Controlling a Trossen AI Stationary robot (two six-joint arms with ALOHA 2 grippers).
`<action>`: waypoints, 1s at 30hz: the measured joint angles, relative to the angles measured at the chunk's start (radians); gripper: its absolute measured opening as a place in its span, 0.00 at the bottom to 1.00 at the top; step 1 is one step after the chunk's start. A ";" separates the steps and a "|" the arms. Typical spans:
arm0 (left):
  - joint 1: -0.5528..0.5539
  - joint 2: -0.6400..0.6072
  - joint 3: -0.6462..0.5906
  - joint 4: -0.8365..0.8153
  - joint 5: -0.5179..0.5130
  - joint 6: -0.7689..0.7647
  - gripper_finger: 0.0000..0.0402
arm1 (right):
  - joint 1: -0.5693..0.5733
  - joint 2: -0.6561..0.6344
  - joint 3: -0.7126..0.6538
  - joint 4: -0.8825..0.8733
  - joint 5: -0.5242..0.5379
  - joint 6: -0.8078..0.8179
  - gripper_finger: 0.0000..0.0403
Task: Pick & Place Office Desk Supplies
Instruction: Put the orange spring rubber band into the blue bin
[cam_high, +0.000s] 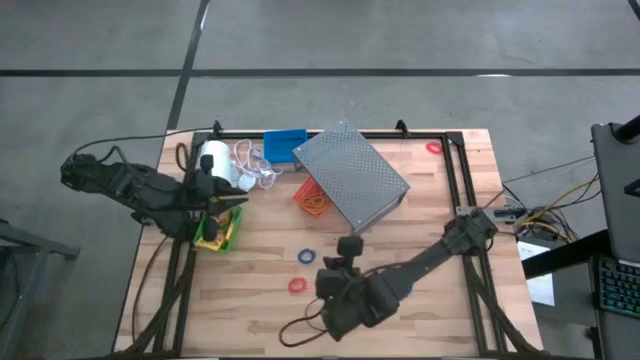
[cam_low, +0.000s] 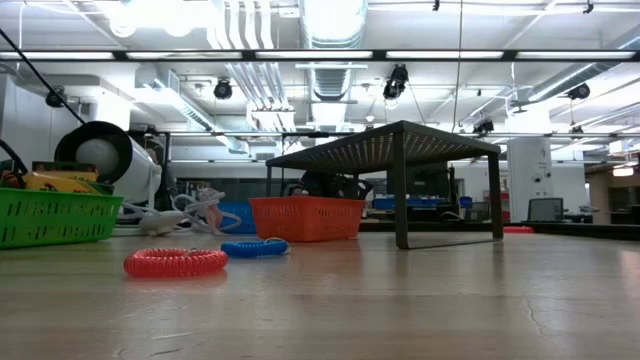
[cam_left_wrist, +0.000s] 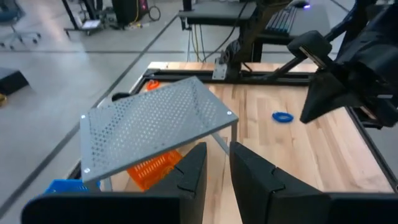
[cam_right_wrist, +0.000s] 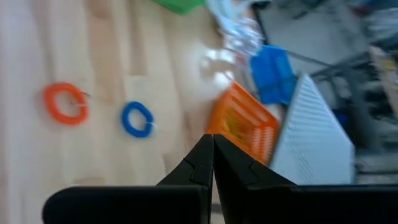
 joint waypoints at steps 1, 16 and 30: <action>0.000 -0.010 0.000 -0.001 0.000 0.018 0.19 | 0.013 -0.004 -0.025 -0.023 0.034 0.054 0.02; -0.010 -0.181 -0.223 0.213 0.167 0.274 0.19 | 0.108 -0.255 -0.459 0.154 0.118 0.397 0.02; -0.009 -0.369 -0.307 0.256 0.157 0.328 0.19 | 0.128 -0.507 -0.839 0.603 0.149 0.248 0.02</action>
